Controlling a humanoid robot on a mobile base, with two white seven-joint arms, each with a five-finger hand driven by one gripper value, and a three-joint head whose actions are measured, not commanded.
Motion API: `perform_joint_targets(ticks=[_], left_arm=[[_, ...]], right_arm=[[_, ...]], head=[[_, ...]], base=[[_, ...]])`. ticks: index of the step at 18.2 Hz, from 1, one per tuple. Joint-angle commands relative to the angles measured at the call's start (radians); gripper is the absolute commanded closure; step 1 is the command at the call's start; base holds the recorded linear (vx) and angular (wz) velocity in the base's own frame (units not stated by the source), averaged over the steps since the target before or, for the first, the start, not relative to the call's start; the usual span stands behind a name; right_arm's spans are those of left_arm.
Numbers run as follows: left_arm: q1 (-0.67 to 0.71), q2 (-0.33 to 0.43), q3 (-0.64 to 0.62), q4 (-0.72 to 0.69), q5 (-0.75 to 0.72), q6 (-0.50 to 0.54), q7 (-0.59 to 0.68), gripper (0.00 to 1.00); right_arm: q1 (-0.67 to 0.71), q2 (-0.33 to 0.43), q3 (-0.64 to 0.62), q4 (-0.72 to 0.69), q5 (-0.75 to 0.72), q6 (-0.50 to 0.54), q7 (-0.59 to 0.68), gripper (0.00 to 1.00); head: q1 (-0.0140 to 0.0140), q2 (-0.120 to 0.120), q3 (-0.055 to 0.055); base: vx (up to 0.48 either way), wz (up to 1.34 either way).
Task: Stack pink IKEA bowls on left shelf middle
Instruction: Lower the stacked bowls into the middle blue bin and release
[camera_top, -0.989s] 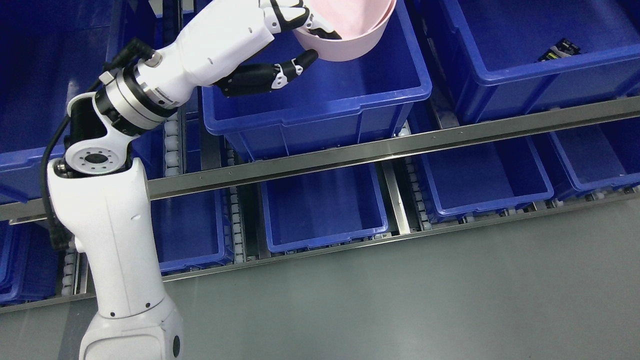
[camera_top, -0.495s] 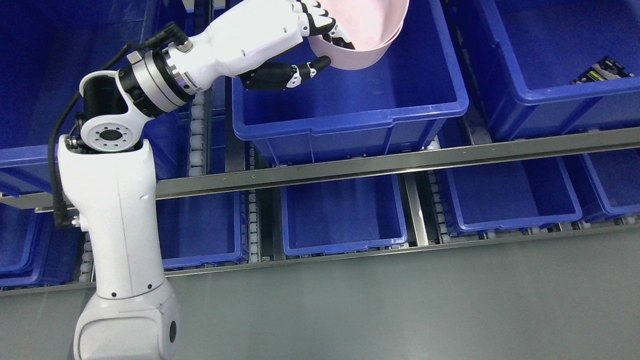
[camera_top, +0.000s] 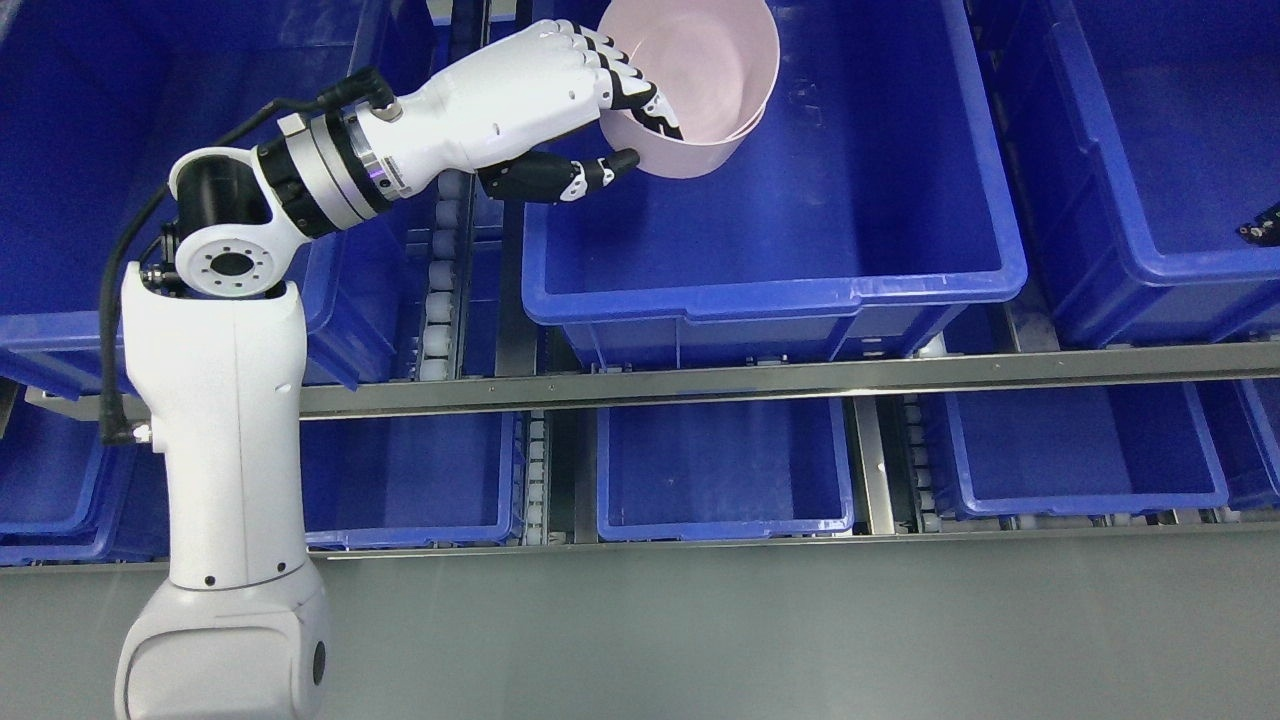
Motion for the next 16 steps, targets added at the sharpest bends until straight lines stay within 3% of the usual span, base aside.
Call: perform_joint_targets(ticks=[1,3,9,14,16], left_arm=[[-0.007,-0.001,-0.078,0.088,-0.012,0.000,0.004,0.86],[-0.014,-0.047,-0.092,0.114,-0.017,0.000,0.004,0.86],[-0.017,-0.094,-0.118,0.173,-0.047,0.000,0.006,0.86],[0.012,-0.095,-0.130,0.180,-0.047,0.000,0.009,0.81],[0.013,-0.094,-0.124,0.185,-0.047,0.000,0.010,0.72]], right_arm=[[0.000,-0.017,-0.005,-0.017,-0.002,0.000,0.000,0.00],[0.000,-0.017,-0.005,-0.017,-0.002,0.000,0.000,0.00],[0.000,-0.017,-0.005,-0.017,-0.002,0.000,0.000,0.00],[0.000,-0.017,-0.005,-0.017,-0.002,0.000,0.000,0.00],[0.000,-0.017,-0.005,-0.017,-0.002,0.000,0.000,0.00]], head=[[0.0000,0.000,0.000],[0.0000,0.000,0.000],[0.0000,0.000,0.000],[0.0000,0.000,0.000],[0.0000,0.000,0.000]], base=[[0.112,0.02],[0.136,-0.05],[0.093,-0.06],[0.019,-0.01],[-0.017,0.00]])
